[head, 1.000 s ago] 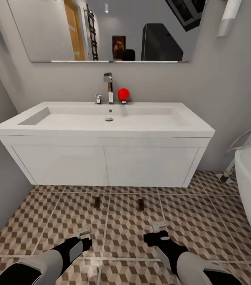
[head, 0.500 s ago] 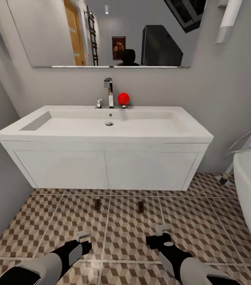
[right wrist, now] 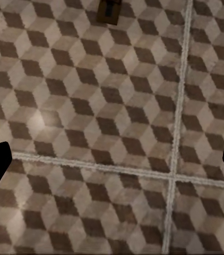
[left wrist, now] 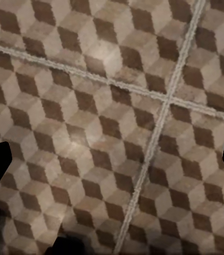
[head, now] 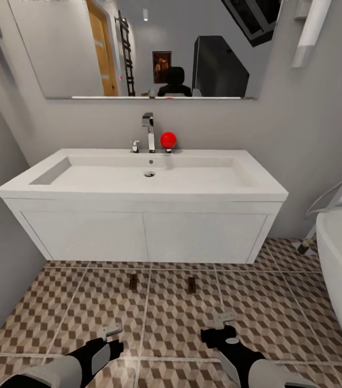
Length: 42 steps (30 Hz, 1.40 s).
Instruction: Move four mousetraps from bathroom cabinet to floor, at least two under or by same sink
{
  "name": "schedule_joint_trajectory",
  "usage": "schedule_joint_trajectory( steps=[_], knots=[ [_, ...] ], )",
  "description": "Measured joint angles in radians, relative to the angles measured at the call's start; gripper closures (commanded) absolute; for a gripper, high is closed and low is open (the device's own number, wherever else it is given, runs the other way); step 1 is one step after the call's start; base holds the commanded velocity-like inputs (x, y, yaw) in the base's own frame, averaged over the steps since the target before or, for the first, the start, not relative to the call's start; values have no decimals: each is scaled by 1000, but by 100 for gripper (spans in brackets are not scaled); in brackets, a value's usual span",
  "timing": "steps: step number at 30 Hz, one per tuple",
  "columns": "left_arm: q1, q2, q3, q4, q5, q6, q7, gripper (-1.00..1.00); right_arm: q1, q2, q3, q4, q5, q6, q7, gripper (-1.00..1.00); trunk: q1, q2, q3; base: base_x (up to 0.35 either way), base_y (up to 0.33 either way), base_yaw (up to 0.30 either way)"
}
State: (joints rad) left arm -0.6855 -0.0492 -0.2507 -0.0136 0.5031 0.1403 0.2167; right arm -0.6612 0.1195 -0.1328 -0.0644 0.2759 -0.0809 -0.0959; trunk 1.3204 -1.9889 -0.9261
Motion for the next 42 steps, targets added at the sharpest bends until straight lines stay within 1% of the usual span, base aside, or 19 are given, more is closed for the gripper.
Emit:
schedule_joint_trajectory(
  steps=[2, 3, 7, 8, 9, 13, 15, 18, 26, 38, 42],
  knots=[
    [7, 0, 0, 0, 0, 0, 0, -100, 6, -6, 0, 0, 0, 0, 0, -100, -8, 14, 6, 0, 0, 0],
    [30, 15, 1, 1, 2, -1, 0, -100, 32, -19, -1, 0, 2, -1, 0, -100, -11, 21, 9, 0, 0, 0],
    [38, 24, 0, 2, 3, -1, 0, -100, 45, -24, 0, 0, 1, -3, 0, -100, -27, 49, 22, 0, 0, 0],
    [42, 29, 1, 33, 6, -3, 1, -100, 63, -32, -1, 0, 2, -22, 0, -100, -31, 56, 25, 0, 0, 0],
    [42, 29, 0, 45, 6, -14, 0, -100, 69, -33, 0, 0, 2, -30, 0, -100, -35, 63, 28, 0, 0, 0],
    [46, 30, 0, 60, 8, -64, -1, -100, 79, -35, 0, 0, 1, -42, 0, -100, -50, 91, 41, 0, 0, 0],
    [58, 30, 1, 63, 8, -88, -1, -100, 85, -36, 0, 0, 0, -45, 1, -100, -58, 105, 47, 0, 0, 0],
    [74, 31, 2, 66, 8, -108, -1, -100, 99, -36, 0, 0, 2, -47, 1, -100, -69, 126, 56, 0, 0, 0],
    [113, 39, 0, 66, 6, -116, -1, -100, 122, -37, 0, 1, 4, -49, 1, -100, -100, 182, 81, 0, 0, 0],
    [158, 40, 0, 67, 4, -118, -1, -100, 165, -43, 0, 14, 1, -70, 0, -100, -146, 266, 119, 0, 0, 0],
    [178, 39, 0, 67, 4, -118, -1, -100, 182, -45, 0, 32, 1, -75, -4, -100, -161, 294, 132, 0, 0, 0]
  ],
)
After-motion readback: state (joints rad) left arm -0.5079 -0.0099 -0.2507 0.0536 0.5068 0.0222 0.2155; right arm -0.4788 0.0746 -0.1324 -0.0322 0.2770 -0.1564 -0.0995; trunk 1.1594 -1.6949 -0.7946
